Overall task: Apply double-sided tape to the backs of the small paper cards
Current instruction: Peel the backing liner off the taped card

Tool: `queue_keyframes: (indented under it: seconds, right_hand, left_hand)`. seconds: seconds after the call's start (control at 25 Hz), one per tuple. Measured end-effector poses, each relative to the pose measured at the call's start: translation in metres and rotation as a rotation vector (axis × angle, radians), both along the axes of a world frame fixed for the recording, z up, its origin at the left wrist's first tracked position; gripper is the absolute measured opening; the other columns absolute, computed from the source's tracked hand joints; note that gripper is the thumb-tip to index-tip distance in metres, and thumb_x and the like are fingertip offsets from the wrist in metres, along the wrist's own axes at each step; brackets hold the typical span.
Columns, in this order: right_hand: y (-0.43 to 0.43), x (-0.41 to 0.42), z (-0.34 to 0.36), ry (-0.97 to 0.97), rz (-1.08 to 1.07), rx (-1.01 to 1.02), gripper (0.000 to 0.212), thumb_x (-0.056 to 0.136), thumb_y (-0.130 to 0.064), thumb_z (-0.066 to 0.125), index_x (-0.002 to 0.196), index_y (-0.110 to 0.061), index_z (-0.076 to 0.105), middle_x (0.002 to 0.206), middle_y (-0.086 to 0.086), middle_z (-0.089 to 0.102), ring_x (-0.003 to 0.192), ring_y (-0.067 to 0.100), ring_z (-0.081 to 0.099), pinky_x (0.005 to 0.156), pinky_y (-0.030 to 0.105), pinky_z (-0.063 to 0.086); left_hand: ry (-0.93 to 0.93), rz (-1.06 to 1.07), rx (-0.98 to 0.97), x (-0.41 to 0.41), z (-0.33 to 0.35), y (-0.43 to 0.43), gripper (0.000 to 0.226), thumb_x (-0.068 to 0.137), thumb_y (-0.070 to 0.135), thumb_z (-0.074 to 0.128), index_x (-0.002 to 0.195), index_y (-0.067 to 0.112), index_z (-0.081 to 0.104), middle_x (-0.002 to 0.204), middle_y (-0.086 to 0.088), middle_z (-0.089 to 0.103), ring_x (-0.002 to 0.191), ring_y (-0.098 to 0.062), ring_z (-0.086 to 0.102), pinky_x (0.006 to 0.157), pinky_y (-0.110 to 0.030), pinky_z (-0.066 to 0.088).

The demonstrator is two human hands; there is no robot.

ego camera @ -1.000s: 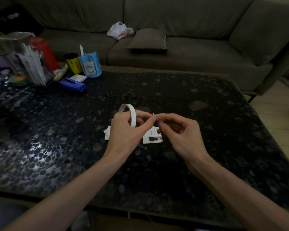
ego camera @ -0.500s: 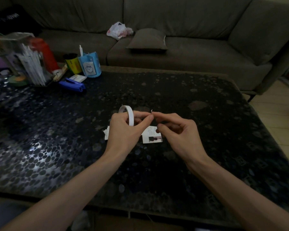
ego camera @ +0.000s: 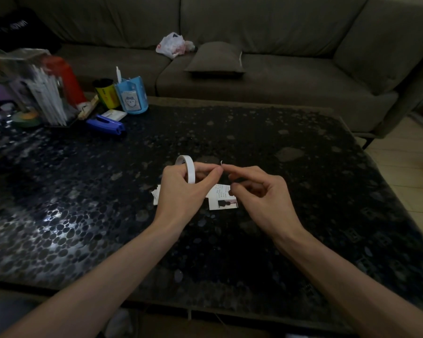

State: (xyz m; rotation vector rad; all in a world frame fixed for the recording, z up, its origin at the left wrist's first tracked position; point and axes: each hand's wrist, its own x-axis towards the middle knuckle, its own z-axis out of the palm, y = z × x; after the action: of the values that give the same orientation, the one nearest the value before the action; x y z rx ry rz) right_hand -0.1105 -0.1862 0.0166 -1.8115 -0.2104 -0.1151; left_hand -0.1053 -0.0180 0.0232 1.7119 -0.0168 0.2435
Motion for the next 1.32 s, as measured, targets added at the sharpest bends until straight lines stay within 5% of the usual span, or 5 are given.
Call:
queue_keyframes:
  seconds: [1.32]
  right_hand:
    - [-0.0014, 0.0013, -0.0031, 0.016, 0.029, 0.038, 0.047, 0.095, 0.001, 0.066, 0.122, -0.035, 0.077, 0.112, -0.009, 0.07, 0.099, 0.012, 0.071, 0.084, 0.024, 0.06]
  left_hand:
    - [-0.005, -0.009, 0.027, 0.0022, -0.0022, 0.0032, 0.01, 0.091, 0.022, 0.079, 0.1, 0.018, 0.082, 0.088, 0.007, 0.08, 0.088, -0.007, 0.076, 0.08, -0.018, 0.058]
